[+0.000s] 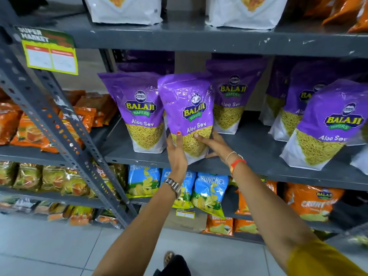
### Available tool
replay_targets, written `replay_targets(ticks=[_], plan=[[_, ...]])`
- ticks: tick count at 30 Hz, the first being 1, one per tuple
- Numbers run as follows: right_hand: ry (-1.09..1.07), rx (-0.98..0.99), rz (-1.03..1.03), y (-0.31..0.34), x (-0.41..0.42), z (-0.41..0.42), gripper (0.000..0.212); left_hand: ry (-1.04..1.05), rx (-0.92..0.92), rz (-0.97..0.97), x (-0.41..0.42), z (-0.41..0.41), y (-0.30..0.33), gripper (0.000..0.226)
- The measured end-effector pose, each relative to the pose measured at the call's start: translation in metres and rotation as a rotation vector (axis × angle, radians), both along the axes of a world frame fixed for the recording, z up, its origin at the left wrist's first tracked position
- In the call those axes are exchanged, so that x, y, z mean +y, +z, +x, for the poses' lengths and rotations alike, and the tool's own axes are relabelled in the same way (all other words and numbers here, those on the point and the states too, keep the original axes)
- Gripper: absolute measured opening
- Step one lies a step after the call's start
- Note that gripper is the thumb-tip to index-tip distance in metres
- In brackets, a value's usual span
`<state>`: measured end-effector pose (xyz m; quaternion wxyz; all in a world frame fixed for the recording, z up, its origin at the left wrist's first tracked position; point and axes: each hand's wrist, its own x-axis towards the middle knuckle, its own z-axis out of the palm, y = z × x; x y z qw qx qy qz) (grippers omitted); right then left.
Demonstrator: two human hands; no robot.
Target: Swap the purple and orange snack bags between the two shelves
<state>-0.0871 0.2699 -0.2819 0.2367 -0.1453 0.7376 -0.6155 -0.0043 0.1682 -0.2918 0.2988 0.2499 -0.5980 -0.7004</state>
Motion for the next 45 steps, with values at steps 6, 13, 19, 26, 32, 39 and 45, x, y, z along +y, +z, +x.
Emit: replay_targets(ticks=[6,13,19,26,32,39,45], plan=[[-0.254,0.085,-0.171,-0.006,0.022,-0.005,0.035,-0.166,0.003,-0.046,0.007,-0.032,0.014,0.045],[-0.543,0.110,-0.070,-0.034,0.052,-0.029,0.069,-0.395,-0.106,-0.030,0.027,-0.066,0.011,0.044],[-0.604,0.117,-0.088,-0.051,0.068,-0.035,0.065,-0.469,-0.092,0.032,0.046,-0.070,0.003,0.057],[-0.577,0.114,-0.055,-0.039,0.070,-0.026,0.053,-0.513,-0.046,-0.001,0.046,-0.066,0.001,0.075],[-0.552,0.104,-0.045,-0.040,0.072,-0.027,0.055,-0.518,-0.059,0.008,0.045,-0.065,0.001,0.090],[-0.511,0.103,-0.053,-0.042,0.077,-0.024,0.083,-0.505,-0.043,0.017,0.049,-0.059,0.002,0.110],[-0.936,0.273,-0.407,0.001,0.104,0.010,0.036,-0.170,0.040,-0.206,0.059,-0.042,0.013,0.061]])
